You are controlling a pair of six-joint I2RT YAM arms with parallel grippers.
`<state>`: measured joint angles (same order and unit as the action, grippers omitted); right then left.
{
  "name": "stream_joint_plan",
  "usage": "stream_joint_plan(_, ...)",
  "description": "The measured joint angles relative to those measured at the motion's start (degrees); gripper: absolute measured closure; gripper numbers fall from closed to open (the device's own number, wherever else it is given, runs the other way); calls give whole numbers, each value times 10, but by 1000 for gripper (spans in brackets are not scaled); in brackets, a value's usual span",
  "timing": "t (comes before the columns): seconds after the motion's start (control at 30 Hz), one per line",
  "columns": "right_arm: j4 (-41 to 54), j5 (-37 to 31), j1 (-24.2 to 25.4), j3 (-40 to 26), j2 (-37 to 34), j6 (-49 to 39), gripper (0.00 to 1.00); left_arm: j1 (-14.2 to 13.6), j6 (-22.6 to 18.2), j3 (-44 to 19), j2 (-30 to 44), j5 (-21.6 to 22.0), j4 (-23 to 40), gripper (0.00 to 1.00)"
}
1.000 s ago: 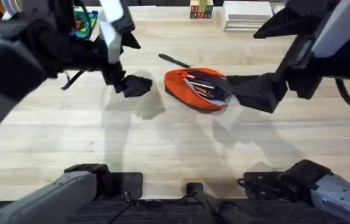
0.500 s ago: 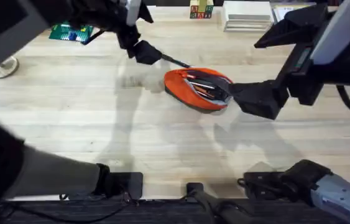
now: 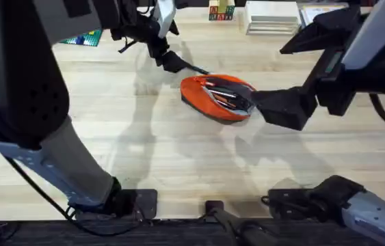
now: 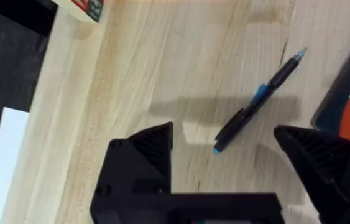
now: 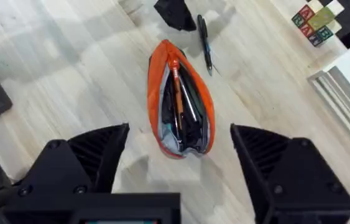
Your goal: Unzip the bag, pick up the pens from the table one at a time and place them inside, then zip the bag closed.
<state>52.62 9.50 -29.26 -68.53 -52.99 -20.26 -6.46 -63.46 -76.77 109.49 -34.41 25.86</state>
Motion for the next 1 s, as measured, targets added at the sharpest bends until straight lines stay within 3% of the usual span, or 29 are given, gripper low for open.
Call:
stream_joint_plan(0.43,0,0,0,0,0,8,3,-1,0,0,12,4,-4,7)
stream_joint_plan(0.53,0,0,0,0,0,10,3,-19,0,0,12,61,-4,9)
stream_joint_plan(0.7,0,0,0,0,0,10,3,-74,-17,0,12,129,-11,10)
stream_joint_plan(0.87,0,0,0,0,0,11,3,-121,-34,0,12,150,-53,10)
stream_joint_plan(1.0,0,0,0,0,0,19,3,-122,-38,0,12,157,-56,10)
